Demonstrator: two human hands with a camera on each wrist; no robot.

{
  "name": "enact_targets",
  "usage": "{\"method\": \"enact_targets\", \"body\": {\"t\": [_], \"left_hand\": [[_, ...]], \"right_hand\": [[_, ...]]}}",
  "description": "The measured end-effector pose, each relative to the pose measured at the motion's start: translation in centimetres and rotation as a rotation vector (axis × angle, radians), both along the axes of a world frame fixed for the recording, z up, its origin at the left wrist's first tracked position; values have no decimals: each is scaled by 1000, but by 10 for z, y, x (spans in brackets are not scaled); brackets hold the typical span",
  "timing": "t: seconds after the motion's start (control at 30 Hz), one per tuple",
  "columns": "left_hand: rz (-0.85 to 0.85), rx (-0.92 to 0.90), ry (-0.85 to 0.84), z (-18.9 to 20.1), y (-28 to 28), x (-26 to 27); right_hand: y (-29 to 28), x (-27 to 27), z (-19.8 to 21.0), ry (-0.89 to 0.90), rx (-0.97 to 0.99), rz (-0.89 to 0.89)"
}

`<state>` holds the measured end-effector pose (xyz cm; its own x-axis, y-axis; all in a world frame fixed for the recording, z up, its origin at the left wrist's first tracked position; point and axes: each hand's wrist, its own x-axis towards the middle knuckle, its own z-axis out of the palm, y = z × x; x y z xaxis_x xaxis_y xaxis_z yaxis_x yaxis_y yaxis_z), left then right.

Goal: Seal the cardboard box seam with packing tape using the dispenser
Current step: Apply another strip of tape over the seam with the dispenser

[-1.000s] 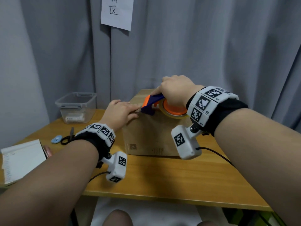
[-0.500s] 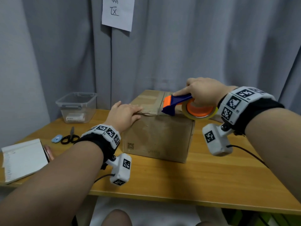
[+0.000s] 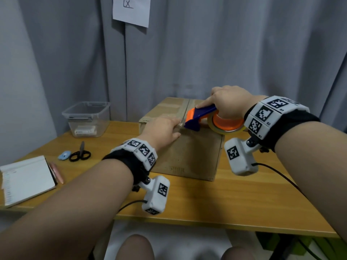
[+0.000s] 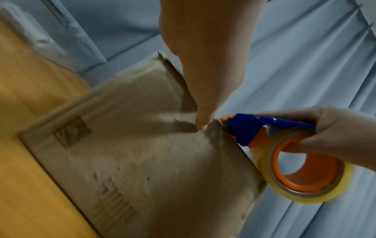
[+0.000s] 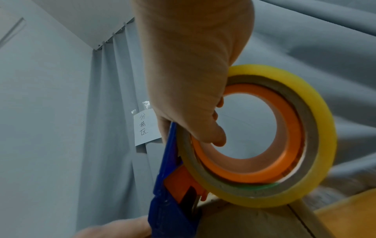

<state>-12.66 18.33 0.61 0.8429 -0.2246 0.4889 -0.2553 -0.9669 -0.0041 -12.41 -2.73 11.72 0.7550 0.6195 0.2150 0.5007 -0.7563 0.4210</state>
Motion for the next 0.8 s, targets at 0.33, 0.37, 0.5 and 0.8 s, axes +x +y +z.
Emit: {"method": "enact_targets", "body": {"t": [0.33, 0.37, 0.5, 0.8], "left_hand": [[61, -11, -72, 0, 19, -8], [69, 2, -75, 1, 14, -6], [-14, 6, -60, -1, -5, 2], [-106, -99, -83, -7, 19, -6]], "right_hand": [[0, -7, -2, -7, 19, -8], [0, -6, -2, -9, 22, -7], [-1, -6, -3, -18, 44, -4], [15, -26, 4, 55, 76, -23]]}}
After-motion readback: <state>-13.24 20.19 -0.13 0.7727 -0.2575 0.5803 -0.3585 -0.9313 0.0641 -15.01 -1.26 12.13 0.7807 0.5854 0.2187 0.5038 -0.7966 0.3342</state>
